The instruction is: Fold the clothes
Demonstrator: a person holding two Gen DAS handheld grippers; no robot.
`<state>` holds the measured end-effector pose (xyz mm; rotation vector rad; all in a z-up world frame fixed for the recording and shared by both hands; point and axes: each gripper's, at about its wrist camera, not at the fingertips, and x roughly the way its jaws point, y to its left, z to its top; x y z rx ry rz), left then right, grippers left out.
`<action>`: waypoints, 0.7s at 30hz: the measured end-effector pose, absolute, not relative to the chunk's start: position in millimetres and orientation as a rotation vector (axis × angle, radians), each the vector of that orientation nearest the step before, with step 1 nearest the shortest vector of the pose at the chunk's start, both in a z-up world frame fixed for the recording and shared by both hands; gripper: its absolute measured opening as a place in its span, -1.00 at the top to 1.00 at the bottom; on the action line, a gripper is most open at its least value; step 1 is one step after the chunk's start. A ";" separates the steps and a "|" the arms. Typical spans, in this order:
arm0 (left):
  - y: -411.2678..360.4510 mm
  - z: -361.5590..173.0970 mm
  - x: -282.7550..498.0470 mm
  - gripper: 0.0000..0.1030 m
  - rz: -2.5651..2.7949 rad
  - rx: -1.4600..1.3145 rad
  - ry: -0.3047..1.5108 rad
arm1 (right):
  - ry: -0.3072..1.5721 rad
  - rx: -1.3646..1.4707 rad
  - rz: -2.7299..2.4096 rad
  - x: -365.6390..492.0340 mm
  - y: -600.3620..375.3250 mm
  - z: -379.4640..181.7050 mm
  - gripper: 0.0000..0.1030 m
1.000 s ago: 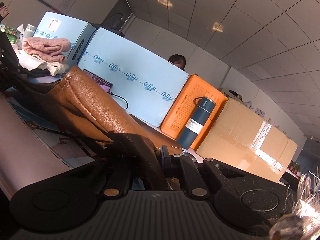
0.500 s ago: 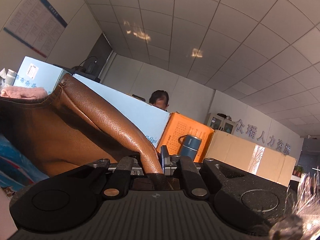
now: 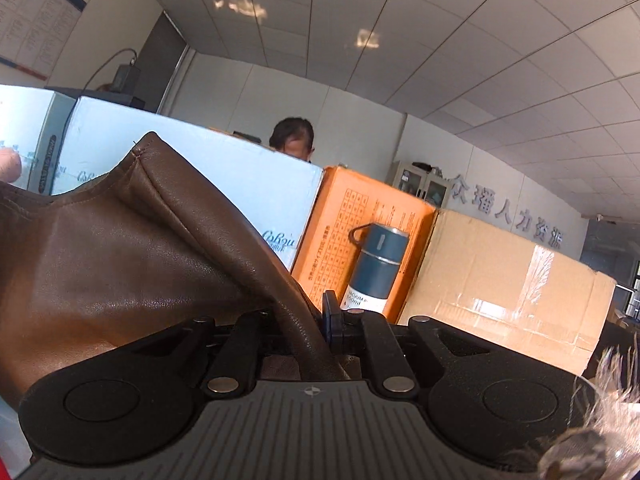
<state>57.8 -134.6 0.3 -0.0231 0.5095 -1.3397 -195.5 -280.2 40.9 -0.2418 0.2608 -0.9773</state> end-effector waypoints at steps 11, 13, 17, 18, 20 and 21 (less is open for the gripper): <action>-146.3 -25.1 77.6 0.03 -1.279 -0.002 0.624 | 0.455 -0.225 -0.993 -133.0 -339.8 12.1 0.60; -147.1 -25.4 78.2 0.07 -1.281 0.000 0.632 | 0.460 -0.201 -1.019 -128.6 -346.9 8.0 0.33; -149.0 -26.3 79.4 0.10 -1.278 0.006 0.647 | 0.416 -0.127 -1.136 -134.4 -360.2 4.3 -0.11; -149.6 -26.6 79.6 0.10 -1.275 0.008 0.650 | 0.405 -0.108 -1.165 -135.9 -363.6 3.4 -0.39; -150.8 -27.2 80.2 0.10 -1.271 0.013 0.656 | 0.362 -0.058 -1.246 -145.4 -372.3 1.3 -0.64; -151.4 -27.5 80.4 0.10 -1.268 0.015 0.659 | 0.333 -0.023 -1.284 -152.7 -376.8 0.0 -0.64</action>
